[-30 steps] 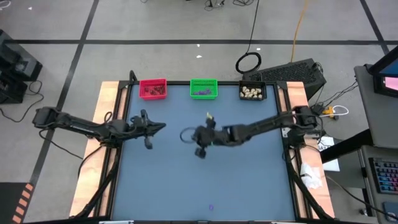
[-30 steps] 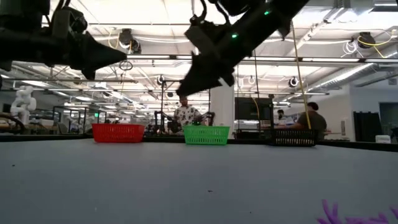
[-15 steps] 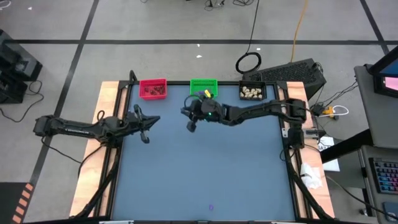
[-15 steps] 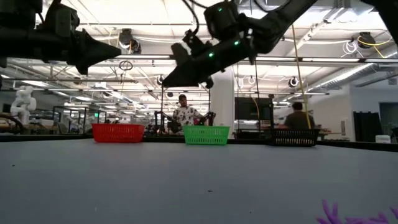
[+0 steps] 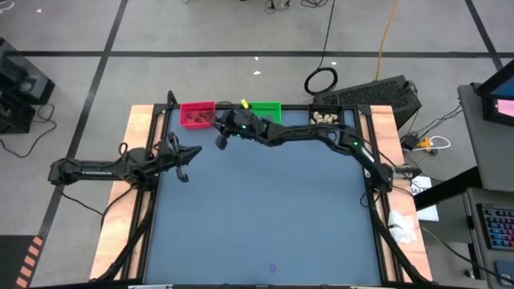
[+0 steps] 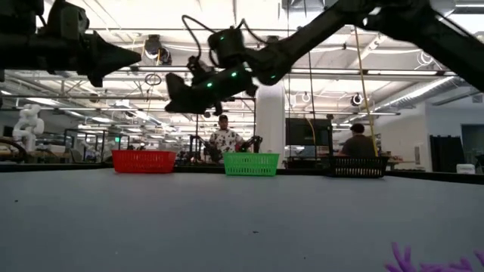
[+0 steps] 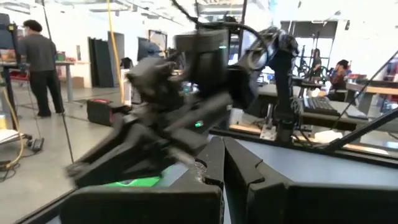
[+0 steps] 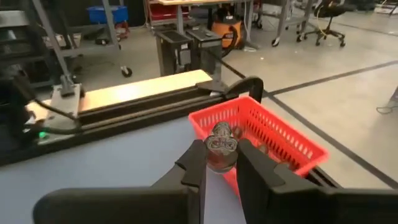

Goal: Sort Halloween decoration
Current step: Put the black skull toy into the red bin

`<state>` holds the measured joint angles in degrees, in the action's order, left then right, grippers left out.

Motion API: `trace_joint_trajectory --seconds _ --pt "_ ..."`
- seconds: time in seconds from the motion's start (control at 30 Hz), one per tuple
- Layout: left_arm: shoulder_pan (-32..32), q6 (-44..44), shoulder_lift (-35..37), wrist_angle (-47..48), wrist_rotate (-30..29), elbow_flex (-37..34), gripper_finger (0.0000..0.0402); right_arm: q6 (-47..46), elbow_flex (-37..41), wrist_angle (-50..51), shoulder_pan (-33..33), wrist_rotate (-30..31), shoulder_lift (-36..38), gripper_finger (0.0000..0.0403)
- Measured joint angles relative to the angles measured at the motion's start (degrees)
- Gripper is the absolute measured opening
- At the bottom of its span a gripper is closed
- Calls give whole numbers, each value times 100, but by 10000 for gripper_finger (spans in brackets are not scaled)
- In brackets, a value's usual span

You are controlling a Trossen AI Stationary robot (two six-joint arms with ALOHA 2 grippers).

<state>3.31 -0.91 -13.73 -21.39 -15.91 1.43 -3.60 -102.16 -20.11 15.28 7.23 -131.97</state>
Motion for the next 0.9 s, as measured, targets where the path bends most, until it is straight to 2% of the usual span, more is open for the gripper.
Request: trace_joint_trajectory --seconds 0.27,0.47,0.73,0.9 --pt "0 -26 48 350 85 1 0 -109 -1746 418 239 -7 -1174 46" --pt "0 -29 55 363 84 1 0 -422 -2643 677 404 -1 -1917 46" --pt "0 -32 54 384 82 1 0 -978 -2897 696 595 0 -2357 50" --pt "0 -35 54 385 82 1 0 -1198 -2897 888 648 -5 -2377 75"
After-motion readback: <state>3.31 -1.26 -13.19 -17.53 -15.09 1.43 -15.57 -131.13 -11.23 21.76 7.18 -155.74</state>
